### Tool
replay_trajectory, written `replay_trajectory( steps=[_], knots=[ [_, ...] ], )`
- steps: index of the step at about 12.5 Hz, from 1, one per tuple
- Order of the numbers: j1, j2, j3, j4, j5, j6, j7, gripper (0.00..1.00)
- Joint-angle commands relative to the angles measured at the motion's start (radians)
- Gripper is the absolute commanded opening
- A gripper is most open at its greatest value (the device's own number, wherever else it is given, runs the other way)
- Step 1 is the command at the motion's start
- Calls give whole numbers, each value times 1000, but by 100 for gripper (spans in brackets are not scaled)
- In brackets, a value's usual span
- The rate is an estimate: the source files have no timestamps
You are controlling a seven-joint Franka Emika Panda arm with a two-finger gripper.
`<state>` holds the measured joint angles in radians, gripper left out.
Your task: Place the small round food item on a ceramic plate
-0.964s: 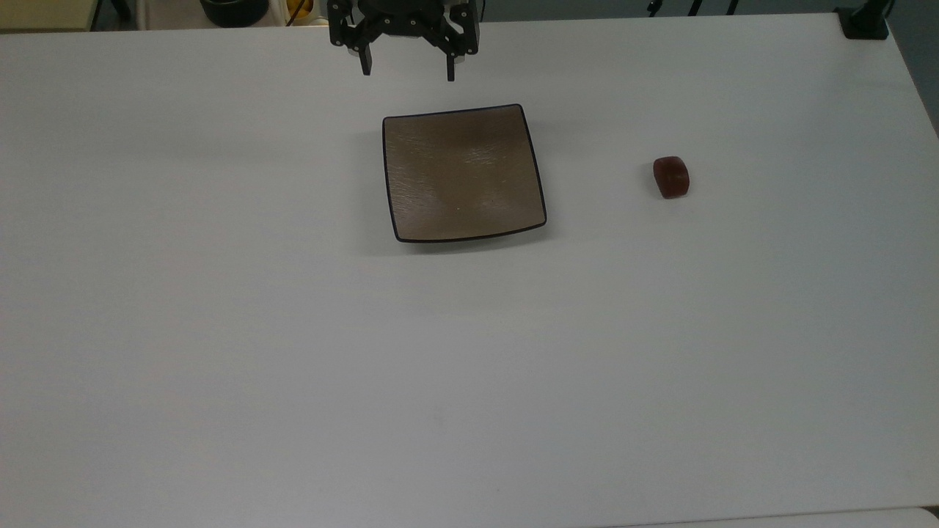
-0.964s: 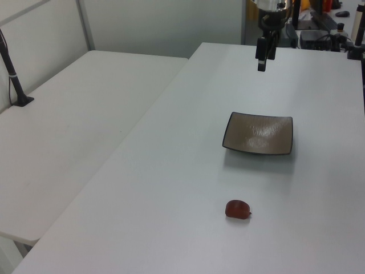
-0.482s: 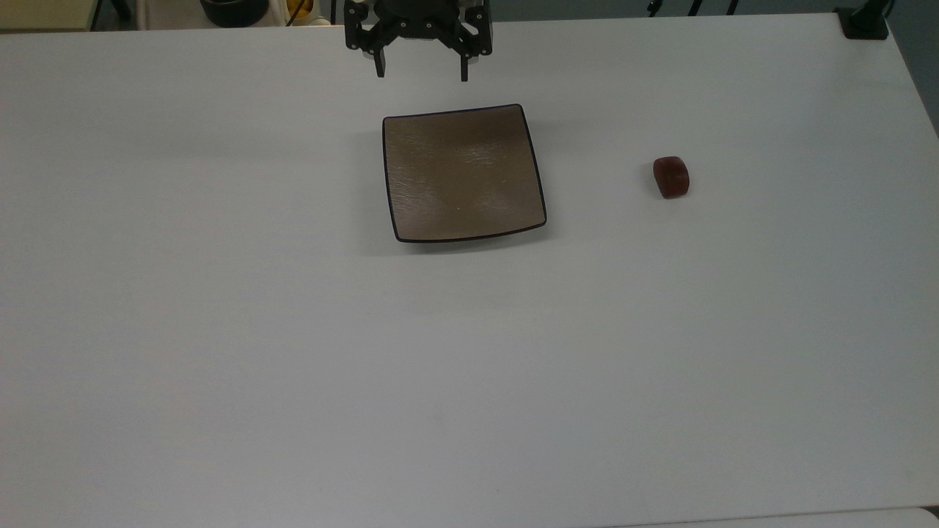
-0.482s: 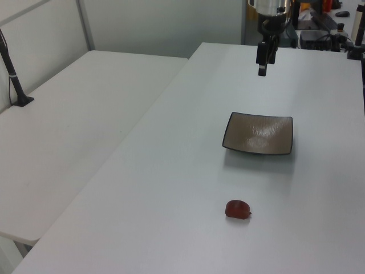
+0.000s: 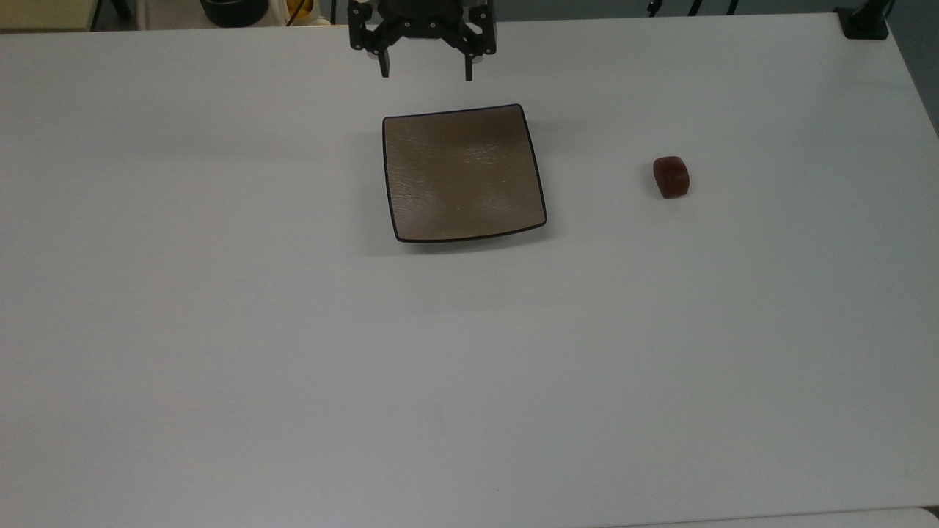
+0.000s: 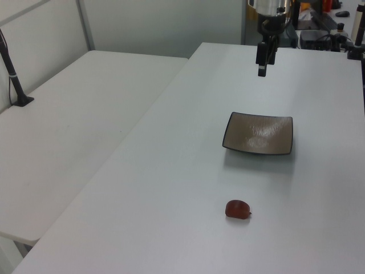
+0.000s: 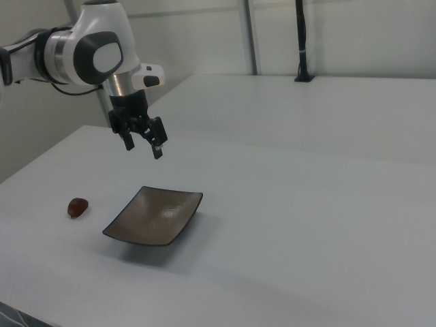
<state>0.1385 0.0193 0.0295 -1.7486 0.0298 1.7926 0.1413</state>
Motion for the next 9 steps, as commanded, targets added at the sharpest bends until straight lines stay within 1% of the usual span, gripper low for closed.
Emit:
replay_trajectory(
  steps=[1,3,5,7,8,9],
  knots=[
    [26,2,41,-19,80,105,15,100],
    [36,53,108,1,84,143,53,100],
    [62,89,147,3,82,198,92,100],
    [107,135,153,12,75,246,128,100],
    [142,181,156,36,67,270,150,100],
    [162,217,162,55,64,280,165,100]
  ],
)
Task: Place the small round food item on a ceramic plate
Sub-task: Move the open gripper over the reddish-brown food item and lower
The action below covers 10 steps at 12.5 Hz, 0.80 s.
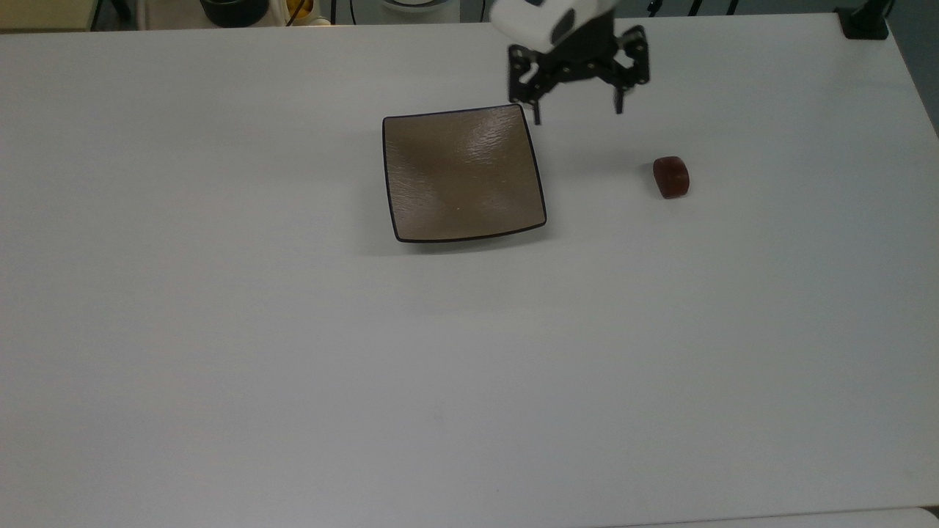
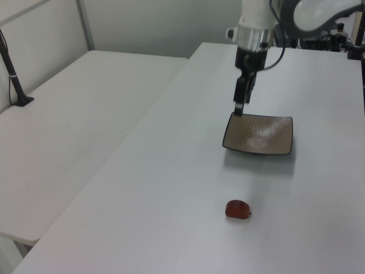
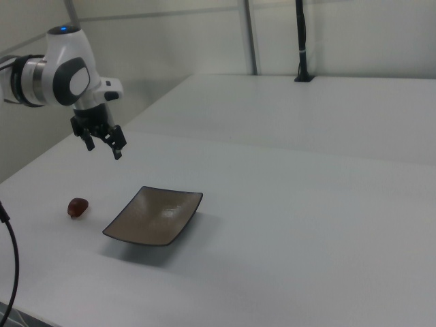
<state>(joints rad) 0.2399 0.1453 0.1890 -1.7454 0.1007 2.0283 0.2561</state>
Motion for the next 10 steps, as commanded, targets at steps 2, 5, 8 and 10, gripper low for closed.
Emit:
replay_trajectory(
  steps=[2,5,8,10],
  knots=[
    [87,144,27,69,-27,82,77,100],
    [156,227,40,69,-107,121,140,100],
    [188,304,81,79,-157,124,163,100],
    [197,338,105,90,-209,124,178,100]
  ],
)
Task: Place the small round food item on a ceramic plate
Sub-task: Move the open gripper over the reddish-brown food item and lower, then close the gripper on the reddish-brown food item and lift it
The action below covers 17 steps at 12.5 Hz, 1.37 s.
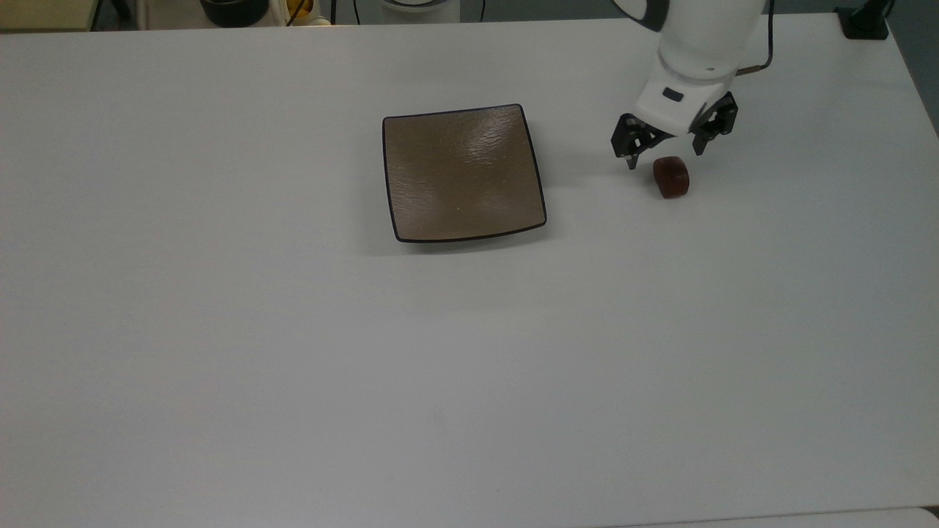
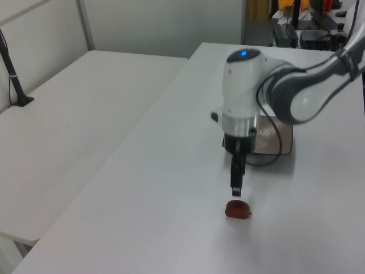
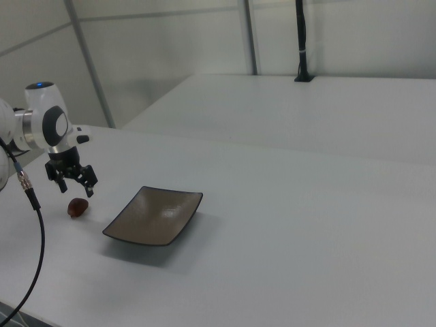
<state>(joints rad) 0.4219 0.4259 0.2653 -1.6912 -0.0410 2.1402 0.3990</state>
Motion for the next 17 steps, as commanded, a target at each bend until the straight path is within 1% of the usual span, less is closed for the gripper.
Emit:
replay_trajectory(
  steps=[1,2,3,4,5,7,8,10,11,13,14,16,17],
  knots=[
    [18,68,34,36,-91,12,56,100],
    [23,76,34,36,-97,12,61,100],
    [29,82,34,38,-100,13,61,97],
    [29,85,34,39,-112,29,61,79],
    [31,85,34,36,-132,68,63,55],
    [32,91,34,35,-155,79,70,18],
    [31,93,34,35,-157,79,70,11],
    [24,91,34,36,-152,79,67,4],
    [23,91,34,38,-151,78,69,3],
    [23,82,35,38,-151,69,63,3],
    [21,68,35,38,-152,50,48,6],
    [21,30,32,54,-140,-70,-41,6],
    [20,16,28,79,-140,-164,-90,6]
  ],
)
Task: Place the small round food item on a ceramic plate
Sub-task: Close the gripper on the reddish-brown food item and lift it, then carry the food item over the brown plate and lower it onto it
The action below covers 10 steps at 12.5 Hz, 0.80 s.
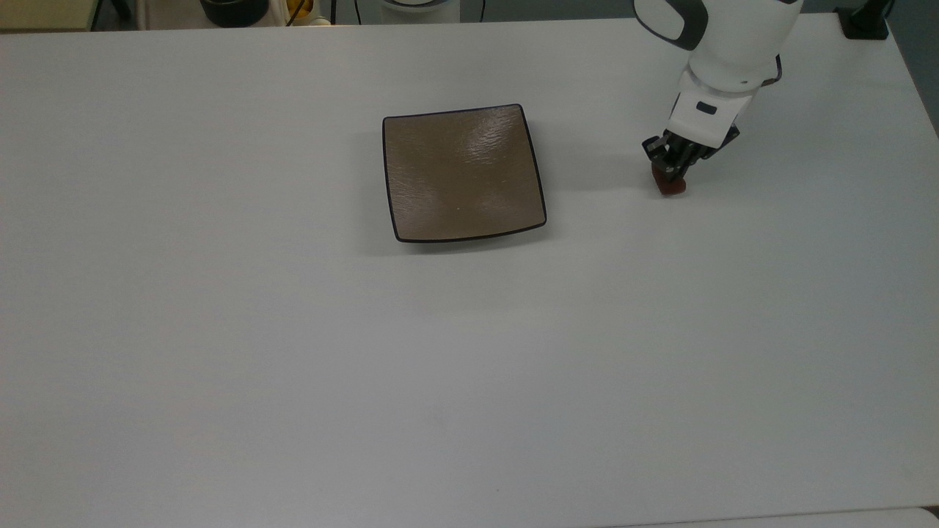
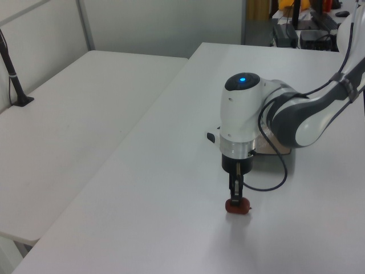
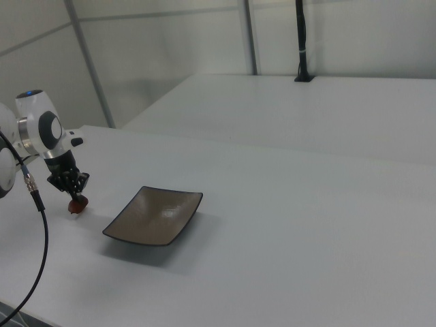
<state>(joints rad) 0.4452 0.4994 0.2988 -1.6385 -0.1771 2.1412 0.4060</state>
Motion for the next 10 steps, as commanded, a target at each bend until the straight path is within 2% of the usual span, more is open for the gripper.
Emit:
replay_trajectory(
  steps=[1,2,3,6,10],
  knots=[
    [-5,-71,-13,57,-2,-252,-157,7],
    [-9,-85,-30,77,4,-315,-211,7],
    [-13,-109,-70,89,17,-366,-245,7],
    [-11,-154,-188,89,24,-369,-266,7],
    [-11,-194,-300,75,25,-369,-324,8]
  ],
)
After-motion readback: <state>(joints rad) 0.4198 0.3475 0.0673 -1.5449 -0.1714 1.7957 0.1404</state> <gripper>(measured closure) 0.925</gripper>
